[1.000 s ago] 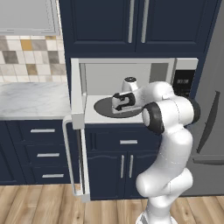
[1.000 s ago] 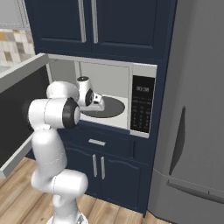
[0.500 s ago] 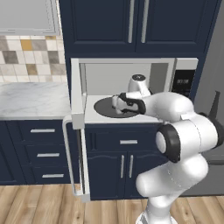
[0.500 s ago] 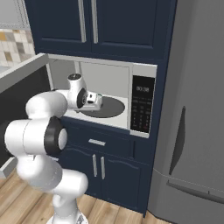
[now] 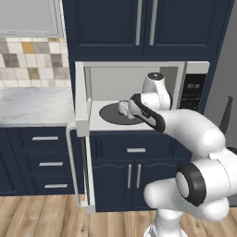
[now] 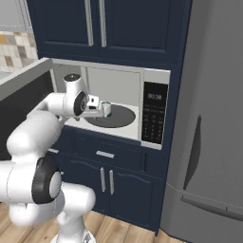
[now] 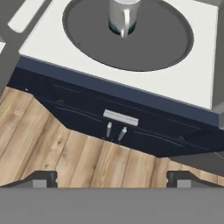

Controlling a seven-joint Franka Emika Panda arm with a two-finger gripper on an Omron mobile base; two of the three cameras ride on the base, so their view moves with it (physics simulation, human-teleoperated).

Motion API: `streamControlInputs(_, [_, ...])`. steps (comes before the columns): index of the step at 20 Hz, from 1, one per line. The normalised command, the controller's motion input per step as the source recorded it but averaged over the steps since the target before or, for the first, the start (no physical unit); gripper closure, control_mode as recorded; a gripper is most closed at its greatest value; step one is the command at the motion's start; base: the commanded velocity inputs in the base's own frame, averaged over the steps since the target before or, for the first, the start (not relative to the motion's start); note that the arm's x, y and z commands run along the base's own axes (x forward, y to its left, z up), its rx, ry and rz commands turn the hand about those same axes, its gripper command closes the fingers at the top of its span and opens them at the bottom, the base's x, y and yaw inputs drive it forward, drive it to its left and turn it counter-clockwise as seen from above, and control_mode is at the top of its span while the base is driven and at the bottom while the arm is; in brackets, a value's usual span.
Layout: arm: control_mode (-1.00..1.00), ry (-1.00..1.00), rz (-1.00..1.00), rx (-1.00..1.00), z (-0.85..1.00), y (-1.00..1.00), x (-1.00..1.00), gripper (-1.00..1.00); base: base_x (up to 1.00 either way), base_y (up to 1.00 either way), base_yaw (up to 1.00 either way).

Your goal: Pick the mug from the counter and place it inside the microwave. Then close the microwave.

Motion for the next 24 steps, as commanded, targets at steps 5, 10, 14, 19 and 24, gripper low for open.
streamControlInputs(5, [-1.0, -0.11, 0.01, 0.0, 0.44, 0.0, -0.57, -1.0, 0.0, 0.0, 0.0])
streamControlInputs(10, [-1.0, -0.13, 0.0, 0.0, 0.31, 0.0, -0.69, -1.0, 0.0, 0.0, 0.0])
streamControlInputs(14, [-1.0, -0.03, 0.01, 0.0, 0.36, 0.0, -0.84, -1.0, 0.0, 0.0, 0.0])
streamControlInputs(19, [-1.0, -0.02, 0.02, 0.0, 0.48, 0.0, -0.77, -1.0, 0.0, 0.0, 0.0])
streamControlInputs(24, [-1.0, -0.08, 0.0, 0.0, 0.56, 0.0, -0.78, -1.0, 0.0, 0.0, 0.0])
